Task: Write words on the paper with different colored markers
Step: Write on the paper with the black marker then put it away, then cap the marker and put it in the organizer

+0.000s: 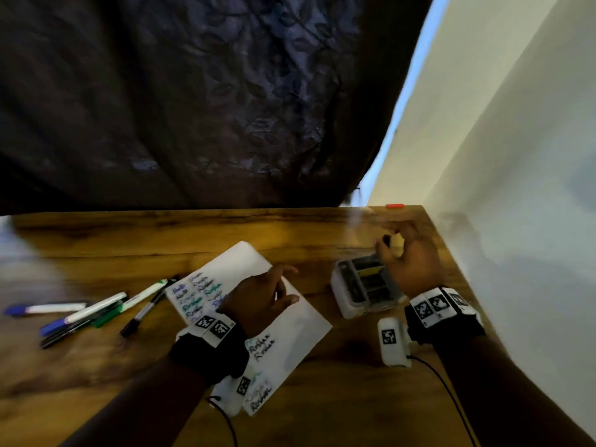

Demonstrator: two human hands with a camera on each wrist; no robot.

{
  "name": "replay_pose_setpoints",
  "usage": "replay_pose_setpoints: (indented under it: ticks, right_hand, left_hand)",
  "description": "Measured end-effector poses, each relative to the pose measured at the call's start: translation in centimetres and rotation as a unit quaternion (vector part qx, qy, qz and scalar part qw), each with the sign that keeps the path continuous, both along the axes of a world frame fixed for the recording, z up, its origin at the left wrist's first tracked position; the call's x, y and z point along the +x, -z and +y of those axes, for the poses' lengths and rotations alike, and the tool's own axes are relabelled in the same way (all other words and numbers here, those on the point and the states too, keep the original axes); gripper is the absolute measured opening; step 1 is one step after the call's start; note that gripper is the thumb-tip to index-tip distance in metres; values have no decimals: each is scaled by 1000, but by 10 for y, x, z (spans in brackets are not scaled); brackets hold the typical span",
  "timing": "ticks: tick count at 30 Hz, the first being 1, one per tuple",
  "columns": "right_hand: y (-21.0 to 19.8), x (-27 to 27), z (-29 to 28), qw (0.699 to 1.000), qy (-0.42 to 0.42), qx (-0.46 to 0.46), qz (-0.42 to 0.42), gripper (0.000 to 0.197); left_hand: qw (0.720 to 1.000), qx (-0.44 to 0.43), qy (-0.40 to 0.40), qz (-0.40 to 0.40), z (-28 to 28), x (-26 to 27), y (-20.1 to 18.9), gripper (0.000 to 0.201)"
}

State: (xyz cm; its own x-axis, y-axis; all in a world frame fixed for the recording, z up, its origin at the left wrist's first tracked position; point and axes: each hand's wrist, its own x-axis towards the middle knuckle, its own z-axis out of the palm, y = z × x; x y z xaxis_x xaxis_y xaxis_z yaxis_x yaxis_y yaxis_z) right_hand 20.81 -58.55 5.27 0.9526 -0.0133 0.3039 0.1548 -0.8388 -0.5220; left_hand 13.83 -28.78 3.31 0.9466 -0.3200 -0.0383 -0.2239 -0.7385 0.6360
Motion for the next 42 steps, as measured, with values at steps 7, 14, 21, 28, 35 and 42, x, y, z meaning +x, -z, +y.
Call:
replay_pose_setpoints:
  ticks: [7,14,21,28,35,42]
  right_hand:
    - [-11,-18,130,989,-146,-7,-22,18]
    - [19,-32,242,942,-333,-5,35,11]
    - [39,-31,282,929,-362,8,81,9]
    - [44,-33,279,934,-344,14,100,8]
    - [40,-44,262,944,-309,57,99,6]
    - [20,-62,261,855,-230,341,317,38]
  left_hand:
    - [991,55,-109,46,96,-28,8,37]
    - [955,121,-255,92,190,-59,24,32]
    - [940,115,-288,140,226,-62,41,58]
    - [923,186,-277,191,222,-52,47,48]
    - [932,98,-311,157,224,-58,47,55]
    - [986,-33,-165,13,167,-60,3,18]
